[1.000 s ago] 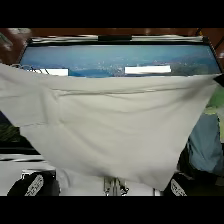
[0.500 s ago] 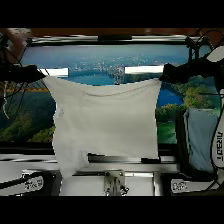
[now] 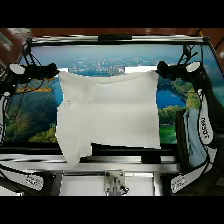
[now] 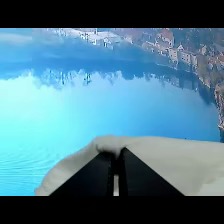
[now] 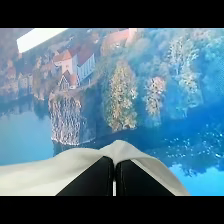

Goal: Fold the shirts.

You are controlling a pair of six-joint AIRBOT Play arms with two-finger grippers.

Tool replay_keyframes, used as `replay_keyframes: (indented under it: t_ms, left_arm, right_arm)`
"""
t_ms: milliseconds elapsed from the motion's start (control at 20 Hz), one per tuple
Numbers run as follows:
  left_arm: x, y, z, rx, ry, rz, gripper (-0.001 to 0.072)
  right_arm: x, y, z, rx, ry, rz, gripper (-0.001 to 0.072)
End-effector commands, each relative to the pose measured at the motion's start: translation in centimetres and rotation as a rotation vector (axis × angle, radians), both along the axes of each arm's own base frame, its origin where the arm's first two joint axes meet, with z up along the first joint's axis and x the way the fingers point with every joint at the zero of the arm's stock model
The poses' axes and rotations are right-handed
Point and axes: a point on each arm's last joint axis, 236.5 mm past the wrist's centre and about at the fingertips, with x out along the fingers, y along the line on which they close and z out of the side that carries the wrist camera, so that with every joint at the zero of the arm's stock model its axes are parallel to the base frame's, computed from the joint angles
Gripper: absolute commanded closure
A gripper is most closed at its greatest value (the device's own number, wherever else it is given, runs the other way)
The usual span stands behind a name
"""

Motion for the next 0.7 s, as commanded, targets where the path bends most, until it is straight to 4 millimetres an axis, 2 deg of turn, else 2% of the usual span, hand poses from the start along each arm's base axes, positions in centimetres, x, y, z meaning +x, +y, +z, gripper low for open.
replay_keyframes:
  t_ms: [0, 100, 150, 300, 400, 500, 550, 650]
  left_arm:
    - [0.5, -0.8, -4.3, -0.078, 0.084, 0.038, 0.0668]
    - [-0.5, -1.6, -5.4, -0.096, 0.144, 0.007, 0.0668]
    - [-1.1, -2.0, -5.2, -0.083, 0.156, -0.035, 0.0668]
    - [-3.8, -2.7, -3.6, -0.034, 0.217, -0.225, 0.0669]
    - [-6.1, -0.9, -3.0, 0.053, 0.311, -0.297, 0.0669]
    - [-9.2, 2.1, -3.7, 0.15, 0.475, -0.283, 0.0669]
    - [-10.9, 2.9, -4.3, 0.166, 0.56, -0.274, 0.0669]
    - [-13.8, 2.1, -5.6, 0.14, 0.694, -0.336, 0.0669]
  right_arm:
    - [0.0, 1.9, -3.5, -0.012, 0.049, 0.032, 0.0645]
    - [-0.7, 3.0, -4.0, -0.024, 0.072, 0.07, 0.0645]
    - [-1.2, 3.2, -3.8, -0.025, 0.083, 0.086, 0.0645]
    - [-3.7, 1.1, -2.4, -0.074, 0.143, 0.13, 0.0645]
    - [-6.6, -1.2, -1.3, -0.091, 0.241, 0.127, 0.0644]
    - [-10.5, -3.0, -1.2, -0.082, 0.392, 0.13, 0.0645]
    - [-12.5, -3.0, -1.6, -0.073, 0.473, 0.157, 0.0645]
    - [-15.7, -2.2, -2.7, -0.081, 0.596, 0.248, 0.0644]
